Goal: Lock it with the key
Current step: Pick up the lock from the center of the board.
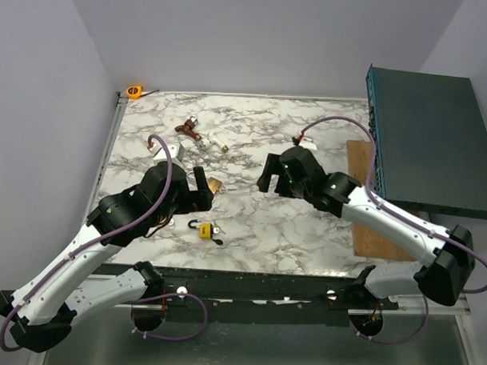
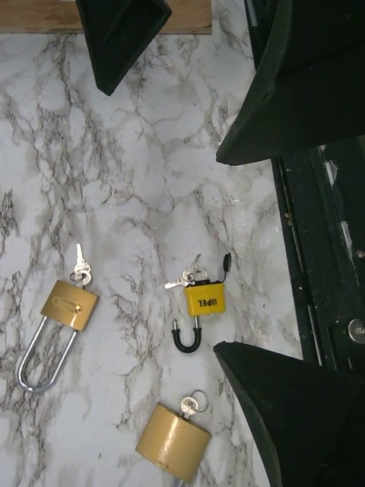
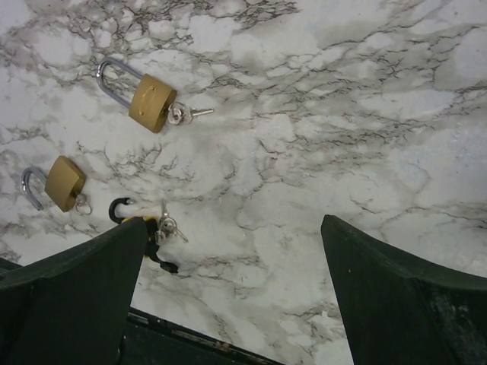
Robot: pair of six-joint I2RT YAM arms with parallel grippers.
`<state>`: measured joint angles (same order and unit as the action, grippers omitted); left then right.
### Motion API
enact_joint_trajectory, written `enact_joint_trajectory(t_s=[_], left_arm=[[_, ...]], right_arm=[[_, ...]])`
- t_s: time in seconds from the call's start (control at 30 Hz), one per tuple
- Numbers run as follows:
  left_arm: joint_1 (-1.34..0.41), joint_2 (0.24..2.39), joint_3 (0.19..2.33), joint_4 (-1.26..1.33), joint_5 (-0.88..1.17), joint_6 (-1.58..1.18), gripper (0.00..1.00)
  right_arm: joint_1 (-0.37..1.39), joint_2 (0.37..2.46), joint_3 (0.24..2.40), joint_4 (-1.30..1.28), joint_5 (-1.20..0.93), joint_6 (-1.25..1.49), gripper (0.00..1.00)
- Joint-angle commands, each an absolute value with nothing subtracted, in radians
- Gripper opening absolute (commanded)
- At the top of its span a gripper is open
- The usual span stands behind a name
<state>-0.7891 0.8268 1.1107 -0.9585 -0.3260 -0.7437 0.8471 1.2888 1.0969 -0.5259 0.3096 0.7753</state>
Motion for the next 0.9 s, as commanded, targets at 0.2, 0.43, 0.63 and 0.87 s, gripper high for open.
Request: enact_joint_trajectory(t_s=[0.2,0.43,0.63,0.87], left_arm=[[-0.585,0.806,1.136,-1.043,-0.224,-0.719,0.99],[-0.534,0.770,1.138,-1.056,-0.193,-0.685,0.98],[-0.516,0.748,1.146,-1.068,-0.173,-0.665,0.98],[-0.493,0.714,1.160,-1.094,-0.193,-0.635,0.99]], right_arm=[[0.890,1.696,1.399,-0.490,0.363,0.820,0.95],[0.925,1.963,1.609,-0.517,0.401,0.855,0.87],[0.959,2.177,1.815,-0.568,0.410,0.872,0.84],[0.985,2.354,2.035,-0.664,0.438,0.870,0.79]])
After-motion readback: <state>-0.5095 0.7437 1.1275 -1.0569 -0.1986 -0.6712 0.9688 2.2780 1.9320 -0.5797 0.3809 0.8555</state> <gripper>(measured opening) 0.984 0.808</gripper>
